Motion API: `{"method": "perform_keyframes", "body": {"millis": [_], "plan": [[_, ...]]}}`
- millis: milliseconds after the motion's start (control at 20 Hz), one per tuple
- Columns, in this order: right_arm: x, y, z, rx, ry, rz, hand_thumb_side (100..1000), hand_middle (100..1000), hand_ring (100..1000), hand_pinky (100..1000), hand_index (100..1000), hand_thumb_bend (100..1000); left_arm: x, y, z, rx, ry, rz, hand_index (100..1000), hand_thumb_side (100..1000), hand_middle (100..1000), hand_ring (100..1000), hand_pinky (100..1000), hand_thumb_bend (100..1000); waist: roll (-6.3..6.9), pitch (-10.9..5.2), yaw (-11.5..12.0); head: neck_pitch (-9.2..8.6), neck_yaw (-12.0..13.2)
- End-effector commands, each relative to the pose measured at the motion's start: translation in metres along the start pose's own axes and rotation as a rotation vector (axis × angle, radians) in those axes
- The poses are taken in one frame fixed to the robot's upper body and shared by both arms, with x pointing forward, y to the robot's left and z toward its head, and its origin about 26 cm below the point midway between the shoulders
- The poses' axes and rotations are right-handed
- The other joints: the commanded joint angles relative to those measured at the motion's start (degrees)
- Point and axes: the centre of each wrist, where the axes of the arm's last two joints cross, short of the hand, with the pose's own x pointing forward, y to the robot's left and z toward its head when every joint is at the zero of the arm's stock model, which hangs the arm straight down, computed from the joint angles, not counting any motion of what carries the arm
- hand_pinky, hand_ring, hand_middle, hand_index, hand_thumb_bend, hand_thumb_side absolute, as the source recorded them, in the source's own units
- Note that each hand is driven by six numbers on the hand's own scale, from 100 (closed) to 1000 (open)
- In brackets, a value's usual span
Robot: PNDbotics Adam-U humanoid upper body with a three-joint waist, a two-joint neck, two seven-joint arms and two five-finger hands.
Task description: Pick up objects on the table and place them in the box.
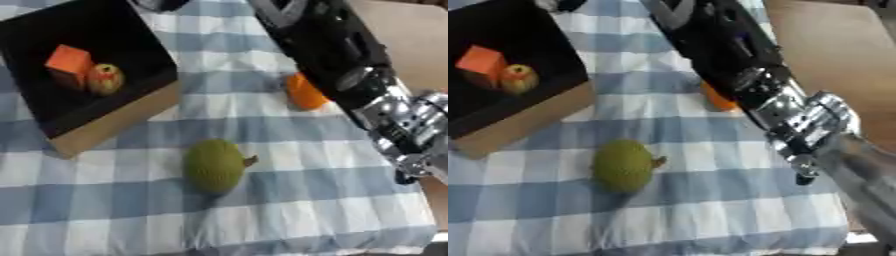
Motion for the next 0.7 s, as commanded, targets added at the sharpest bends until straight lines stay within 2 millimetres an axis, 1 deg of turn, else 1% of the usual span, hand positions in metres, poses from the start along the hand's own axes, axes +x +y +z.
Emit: {"method": "perform_keyframes", "body": {"millis": [50,300,450,600,700], "plan": [[0.002,-0.022,0.042,-0.044,0.028,0.055,185,799,980,904,951,100,0.004,0.009,-0.004,0.003,-0.019,-0.042,795,617,741,864,753,556,0.23,-1.64,-0.64,0.46,1.66],[0.006,-0.011,0.097,-0.006,0.106,0.105,199,816,979,905,956,100,0.002,0.015,0.001,0.020,0.002,-0.082,795,620,743,867,752,554,0.43,-1.73,-2.13,0.94,3.64],[0.011,-0.001,0.127,0.001,0.149,0.112,197,802,976,903,954,100,0.001,0.020,0.002,0.039,0.007,-0.106,795,619,743,868,752,554,0.70,-1.66,-2.82,0.99,4.92],[0.013,0.011,0.152,-0.013,0.203,0.098,189,781,974,903,950,100,0.001,0.025,0.003,0.067,0.015,-0.138,795,621,745,871,752,553,1.16,-1.57,-3.62,1.00,6.08],[0.012,0.021,0.165,-0.017,0.243,0.086,181,773,975,902,944,100,0.000,0.029,0.004,0.085,0.022,-0.160,795,622,746,872,751,552,1.49,-1.48,-4.07,1.00,6.49]]}}
